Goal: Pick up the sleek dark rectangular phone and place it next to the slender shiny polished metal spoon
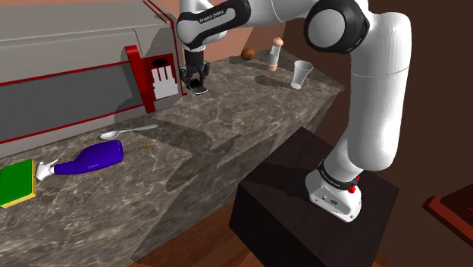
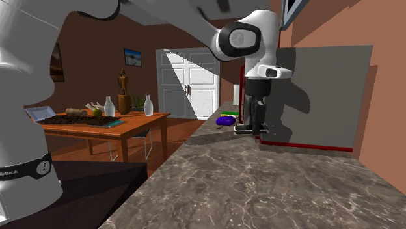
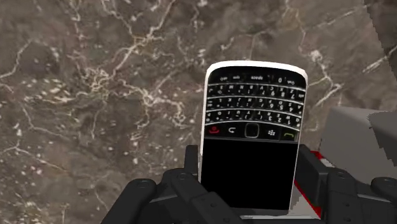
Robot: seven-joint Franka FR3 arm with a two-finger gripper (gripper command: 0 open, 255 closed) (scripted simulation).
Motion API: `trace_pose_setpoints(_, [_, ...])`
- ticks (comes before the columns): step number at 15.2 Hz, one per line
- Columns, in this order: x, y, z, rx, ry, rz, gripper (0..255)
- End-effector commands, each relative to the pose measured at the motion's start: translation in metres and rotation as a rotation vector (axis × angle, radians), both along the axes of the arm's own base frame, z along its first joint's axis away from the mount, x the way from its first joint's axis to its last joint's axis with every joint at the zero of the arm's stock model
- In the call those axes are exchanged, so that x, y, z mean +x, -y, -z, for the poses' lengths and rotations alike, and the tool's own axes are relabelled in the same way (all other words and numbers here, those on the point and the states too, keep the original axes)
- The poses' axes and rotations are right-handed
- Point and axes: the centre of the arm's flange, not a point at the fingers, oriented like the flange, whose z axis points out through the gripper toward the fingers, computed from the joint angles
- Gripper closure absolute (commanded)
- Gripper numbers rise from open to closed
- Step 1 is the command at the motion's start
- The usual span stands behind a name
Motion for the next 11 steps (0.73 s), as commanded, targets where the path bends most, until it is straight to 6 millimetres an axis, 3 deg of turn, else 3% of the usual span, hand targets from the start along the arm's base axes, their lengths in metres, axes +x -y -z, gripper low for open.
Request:
trace_pose_setpoints(1, [0.004, -0.038, 0.003, 0.004, -0.008, -0.017, 255])
trace_pose_setpoints(5, [0.023, -0.094, 0.003, 0.004, -0.008, -0.017, 255])
trace_pose_setpoints(11, [0.023, -0.094, 0.034, 0.004, -0.008, -0.017, 255])
